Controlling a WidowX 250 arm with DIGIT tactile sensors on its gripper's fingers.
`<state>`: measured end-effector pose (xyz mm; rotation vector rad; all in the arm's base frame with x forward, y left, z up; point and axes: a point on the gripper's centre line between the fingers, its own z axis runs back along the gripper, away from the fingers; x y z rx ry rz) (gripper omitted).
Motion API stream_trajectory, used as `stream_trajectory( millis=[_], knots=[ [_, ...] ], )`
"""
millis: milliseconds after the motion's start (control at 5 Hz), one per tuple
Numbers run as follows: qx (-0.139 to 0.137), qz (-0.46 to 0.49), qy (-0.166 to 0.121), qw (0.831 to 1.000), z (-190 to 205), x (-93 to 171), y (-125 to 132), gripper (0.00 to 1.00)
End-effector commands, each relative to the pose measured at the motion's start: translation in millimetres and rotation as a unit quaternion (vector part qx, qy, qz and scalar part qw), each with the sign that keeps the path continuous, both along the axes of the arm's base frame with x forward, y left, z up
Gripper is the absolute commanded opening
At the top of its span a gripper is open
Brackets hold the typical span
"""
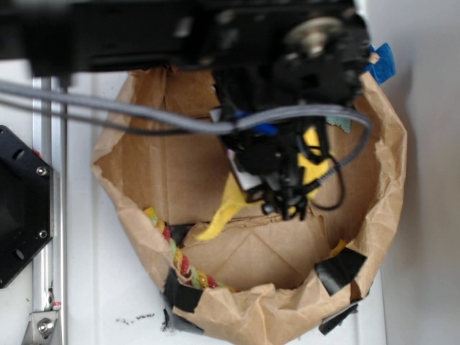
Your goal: Grab the yellow cloth.
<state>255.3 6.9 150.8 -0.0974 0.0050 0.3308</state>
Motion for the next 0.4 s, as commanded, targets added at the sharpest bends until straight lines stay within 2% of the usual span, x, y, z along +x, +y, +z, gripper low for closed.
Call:
stream_trajectory(
  millis=[0,200],
  knots=[
    [0.049,0.028,-0.075,0.996,27.8,-8.6,18.6,0.0],
    [0.057,0.026,-0.071,0.995,22.7,-8.0,18.4,0.0]
  ],
)
